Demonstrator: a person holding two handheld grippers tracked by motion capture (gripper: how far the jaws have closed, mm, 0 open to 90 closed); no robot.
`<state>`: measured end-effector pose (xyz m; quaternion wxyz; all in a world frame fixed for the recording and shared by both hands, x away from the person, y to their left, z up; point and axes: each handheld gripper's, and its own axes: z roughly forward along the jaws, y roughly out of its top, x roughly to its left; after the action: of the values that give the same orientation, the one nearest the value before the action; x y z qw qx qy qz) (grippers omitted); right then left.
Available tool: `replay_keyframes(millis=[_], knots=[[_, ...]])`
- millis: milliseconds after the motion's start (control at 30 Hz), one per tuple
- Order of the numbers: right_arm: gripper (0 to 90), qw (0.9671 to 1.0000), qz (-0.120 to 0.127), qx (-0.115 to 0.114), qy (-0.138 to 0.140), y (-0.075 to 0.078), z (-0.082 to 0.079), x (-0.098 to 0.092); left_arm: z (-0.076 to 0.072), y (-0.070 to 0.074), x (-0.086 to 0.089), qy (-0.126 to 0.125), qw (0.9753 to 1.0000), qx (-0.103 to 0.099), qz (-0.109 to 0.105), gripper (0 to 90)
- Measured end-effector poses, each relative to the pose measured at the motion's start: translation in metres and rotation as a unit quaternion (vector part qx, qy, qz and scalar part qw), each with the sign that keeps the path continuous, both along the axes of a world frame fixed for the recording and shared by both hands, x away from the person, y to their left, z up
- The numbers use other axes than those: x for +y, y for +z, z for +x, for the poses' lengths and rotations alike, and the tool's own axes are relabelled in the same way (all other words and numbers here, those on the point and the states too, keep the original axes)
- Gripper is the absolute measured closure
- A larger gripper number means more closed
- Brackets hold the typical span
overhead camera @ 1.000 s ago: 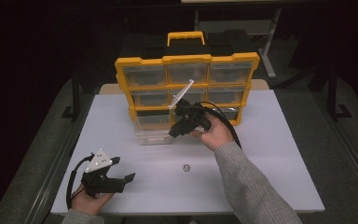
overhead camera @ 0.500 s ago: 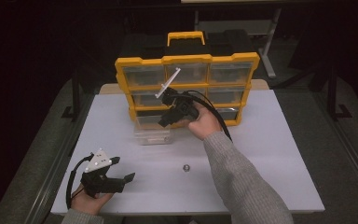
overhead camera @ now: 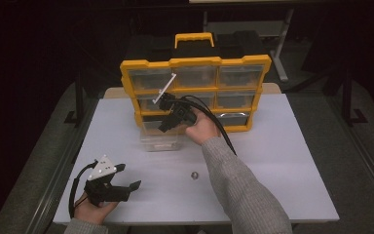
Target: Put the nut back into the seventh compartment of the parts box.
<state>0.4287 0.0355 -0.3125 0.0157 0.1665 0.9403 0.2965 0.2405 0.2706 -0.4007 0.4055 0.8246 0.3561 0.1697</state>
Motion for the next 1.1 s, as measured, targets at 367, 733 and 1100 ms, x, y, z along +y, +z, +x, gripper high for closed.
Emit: replay_keyframes(millis=[367,733,1100], knots=[[69.2,0.9997,0.007,0.011,-0.018,-0.030,0.012,0.008,0.000,0.000,0.000,0.000,1.0000,0.000,-0.003,18.4],[67.7,0.9995,0.006,0.011,-0.028,-0.039,0.013,0.010,0.000,0.000,0.000,-0.001,1.0000,0.000,-0.004,18.4],[65.9,0.9985,0.017,0.020,-0.048,-0.013,0.000,-0.012,0.000,0.000,0.000,0.000,1.0000,0.000,-0.002,18.4]])
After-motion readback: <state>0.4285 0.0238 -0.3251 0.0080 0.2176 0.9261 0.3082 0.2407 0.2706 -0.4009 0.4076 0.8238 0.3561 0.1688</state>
